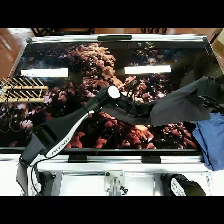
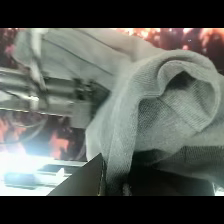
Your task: Fold the shirts.
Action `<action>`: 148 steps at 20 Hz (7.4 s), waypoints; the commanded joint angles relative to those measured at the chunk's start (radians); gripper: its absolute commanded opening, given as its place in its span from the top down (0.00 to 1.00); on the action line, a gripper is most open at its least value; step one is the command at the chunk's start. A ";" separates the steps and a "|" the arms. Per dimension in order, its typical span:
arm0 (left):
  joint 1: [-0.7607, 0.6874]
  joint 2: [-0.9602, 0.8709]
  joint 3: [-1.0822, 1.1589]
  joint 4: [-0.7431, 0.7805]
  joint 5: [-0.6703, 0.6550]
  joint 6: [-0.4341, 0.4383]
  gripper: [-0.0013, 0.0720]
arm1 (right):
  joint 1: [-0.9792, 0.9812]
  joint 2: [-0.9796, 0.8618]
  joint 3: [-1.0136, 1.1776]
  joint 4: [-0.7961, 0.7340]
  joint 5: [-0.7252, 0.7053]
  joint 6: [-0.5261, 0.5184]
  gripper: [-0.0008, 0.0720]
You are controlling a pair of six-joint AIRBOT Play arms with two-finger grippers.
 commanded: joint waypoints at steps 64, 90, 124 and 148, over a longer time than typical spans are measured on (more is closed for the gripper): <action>0.412 0.797 -0.005 0.607 -0.406 -0.080 0.94 | -0.132 -0.317 -0.238 0.408 -0.439 -0.294 0.89; 0.411 0.800 -0.005 0.622 -0.433 -0.104 0.94 | -0.754 -0.318 0.109 -0.238 -0.318 -0.138 0.89; 0.412 0.584 -0.006 1.284 -0.731 -0.043 0.94 | -0.113 -0.299 0.277 -0.497 -0.450 -0.179 0.28; 0.419 0.714 -0.495 1.070 -0.385 -0.159 0.00 | 0.277 -0.575 0.260 -0.291 -0.071 0.032 0.28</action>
